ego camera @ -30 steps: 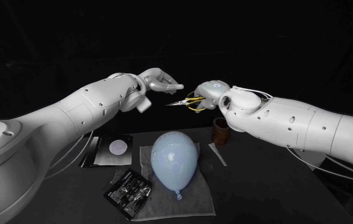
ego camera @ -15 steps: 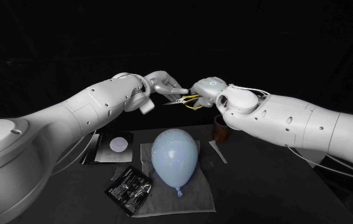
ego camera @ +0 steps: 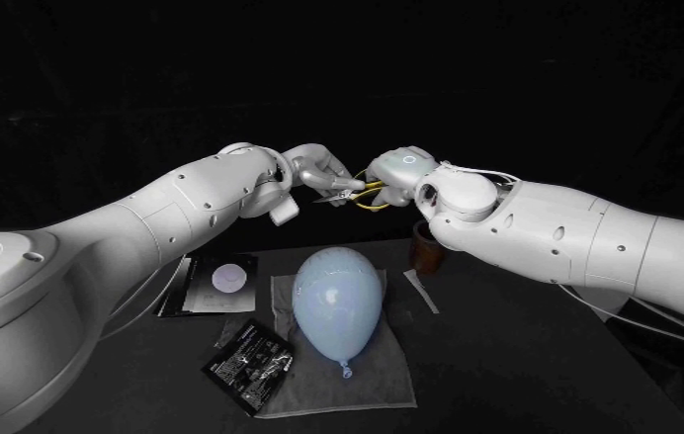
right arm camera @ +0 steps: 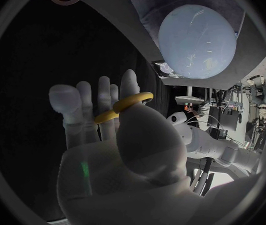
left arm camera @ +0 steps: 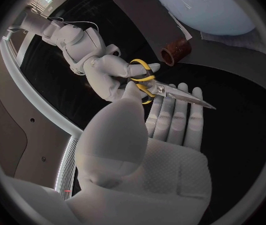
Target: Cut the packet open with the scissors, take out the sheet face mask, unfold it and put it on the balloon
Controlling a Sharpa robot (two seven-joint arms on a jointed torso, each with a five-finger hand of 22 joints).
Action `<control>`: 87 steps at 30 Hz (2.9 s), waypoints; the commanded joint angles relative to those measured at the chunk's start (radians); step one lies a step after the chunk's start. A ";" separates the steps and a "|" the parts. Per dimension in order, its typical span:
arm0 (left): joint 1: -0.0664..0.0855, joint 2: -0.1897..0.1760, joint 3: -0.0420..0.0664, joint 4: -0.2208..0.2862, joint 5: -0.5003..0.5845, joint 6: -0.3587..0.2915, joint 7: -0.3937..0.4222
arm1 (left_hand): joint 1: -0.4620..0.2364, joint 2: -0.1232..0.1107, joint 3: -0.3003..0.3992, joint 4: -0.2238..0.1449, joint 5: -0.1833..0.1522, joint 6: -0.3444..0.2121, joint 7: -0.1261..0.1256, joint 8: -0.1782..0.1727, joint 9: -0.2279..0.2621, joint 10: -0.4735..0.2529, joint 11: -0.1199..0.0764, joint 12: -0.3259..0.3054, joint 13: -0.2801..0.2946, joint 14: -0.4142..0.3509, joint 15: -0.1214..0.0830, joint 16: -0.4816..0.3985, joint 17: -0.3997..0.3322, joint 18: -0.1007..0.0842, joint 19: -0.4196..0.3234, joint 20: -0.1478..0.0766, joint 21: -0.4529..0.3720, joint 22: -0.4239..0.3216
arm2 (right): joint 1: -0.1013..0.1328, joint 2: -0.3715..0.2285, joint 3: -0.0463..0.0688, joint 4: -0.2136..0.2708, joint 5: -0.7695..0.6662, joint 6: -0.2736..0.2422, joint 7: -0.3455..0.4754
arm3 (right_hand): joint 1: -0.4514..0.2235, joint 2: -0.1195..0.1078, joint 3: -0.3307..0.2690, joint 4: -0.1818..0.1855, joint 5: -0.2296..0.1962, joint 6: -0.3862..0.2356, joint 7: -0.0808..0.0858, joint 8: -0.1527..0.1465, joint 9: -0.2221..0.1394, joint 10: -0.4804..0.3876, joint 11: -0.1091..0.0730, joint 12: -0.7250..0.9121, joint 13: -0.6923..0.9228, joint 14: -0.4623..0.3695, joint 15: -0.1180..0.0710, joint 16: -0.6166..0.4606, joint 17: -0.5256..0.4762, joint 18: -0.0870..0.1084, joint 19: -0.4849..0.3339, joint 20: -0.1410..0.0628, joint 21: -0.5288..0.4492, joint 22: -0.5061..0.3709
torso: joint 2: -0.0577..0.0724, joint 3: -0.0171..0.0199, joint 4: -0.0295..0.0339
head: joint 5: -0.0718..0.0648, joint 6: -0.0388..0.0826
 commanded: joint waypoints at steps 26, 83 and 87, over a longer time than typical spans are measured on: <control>-0.001 -0.011 0.000 0.013 0.008 0.079 -0.003 | 0.311 0.125 0.177 0.003 -0.001 0.118 -0.056 0.038 0.037 0.156 -0.061 -0.011 -0.004 0.105 -0.053 0.040 0.082 0.023 0.082 -0.013 0.015 -0.002 | 0.001 -0.004 0.001 -0.002 -0.029 -0.004 -0.006 | 0.015 0.024 -0.027 -0.006 -0.004 -0.008 0.009 -0.032 -0.005 0.055 -0.005 -0.044 -0.017 0.098 -0.101 -0.030 0.003 0.021 -0.017 -0.001 -0.045 -0.045 | -0.001 -0.0008 0.0012 | -0.009 -0.012; 0.000 -0.032 -0.004 0.029 0.015 0.073 -0.104 | 0.079 -0.058 0.665 -0.075 -0.001 0.084 -0.058 0.111 0.193 0.205 -0.068 -0.012 -0.001 0.139 -0.060 0.003 0.176 0.022 0.111 -0.022 0.002 -0.001 | 0.011 -0.129 0.003 0.149 0.286 -0.011 0.197 | 0.116 -0.431 0.565 0.447 -0.002 -0.424 -0.094 -0.424 -0.206 -0.702 -0.006 -0.327 -0.211 -0.372 0.145 -0.890 -0.281 -0.007 -0.382 0.189 -1.015 -0.767 | -0.001 -0.0009 0.0019 | -0.011 -0.021; 0.000 -0.033 -0.005 0.028 0.016 0.076 -0.106 | 0.076 -0.058 0.668 -0.077 -0.001 0.084 -0.058 0.111 0.194 0.206 -0.068 -0.011 -0.001 0.140 -0.061 0.003 0.177 0.022 0.111 -0.022 0.003 -0.001 | 0.012 -0.129 0.003 0.152 0.244 0.063 0.171 | 0.134 -0.440 0.553 0.451 -0.003 -0.483 -0.153 -0.442 -0.241 -0.779 0.030 -0.337 -0.210 -0.401 0.162 -0.905 -0.290 -0.021 -0.427 0.197 -1.014 -0.766 | -0.001 -0.0008 0.0018 | -0.011 -0.022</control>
